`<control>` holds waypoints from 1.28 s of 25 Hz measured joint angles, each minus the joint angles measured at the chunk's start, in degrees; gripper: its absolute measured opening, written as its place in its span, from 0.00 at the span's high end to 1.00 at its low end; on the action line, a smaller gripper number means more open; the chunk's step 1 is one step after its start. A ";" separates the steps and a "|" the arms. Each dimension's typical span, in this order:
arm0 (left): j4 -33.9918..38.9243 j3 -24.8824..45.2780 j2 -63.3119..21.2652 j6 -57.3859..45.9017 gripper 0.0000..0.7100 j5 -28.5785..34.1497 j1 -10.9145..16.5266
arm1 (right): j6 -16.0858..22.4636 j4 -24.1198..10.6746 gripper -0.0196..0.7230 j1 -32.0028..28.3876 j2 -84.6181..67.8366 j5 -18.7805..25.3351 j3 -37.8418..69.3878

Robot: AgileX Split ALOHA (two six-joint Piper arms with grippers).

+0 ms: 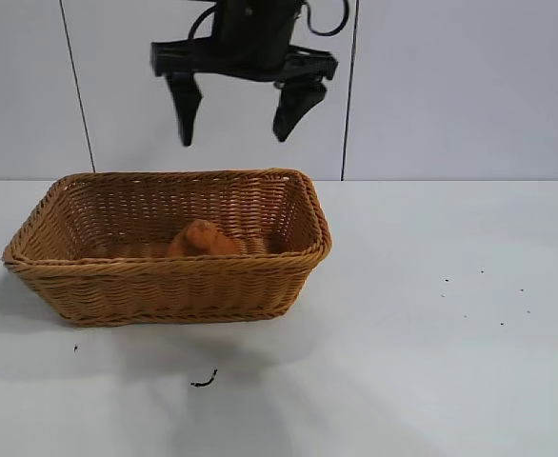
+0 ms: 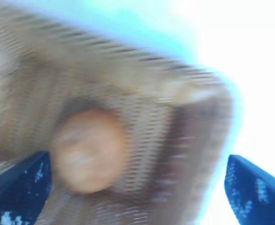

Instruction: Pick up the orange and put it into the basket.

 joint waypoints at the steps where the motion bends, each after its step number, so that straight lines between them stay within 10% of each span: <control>1: 0.00 0.00 0.00 0.00 0.06 0.00 0.00 | 0.00 -0.25 0.04 -1.87 0.00 0.26 0.00; 21: 0.00 0.00 0.00 0.00 0.06 0.00 0.00 | -1.59 1.15 0.08 -27.56 -1.12 0.50 1.83; 32: 0.00 0.00 0.00 0.00 0.06 -0.16 0.00 | -5.99 2.45 0.08 -27.56 -23.67 0.38 37.59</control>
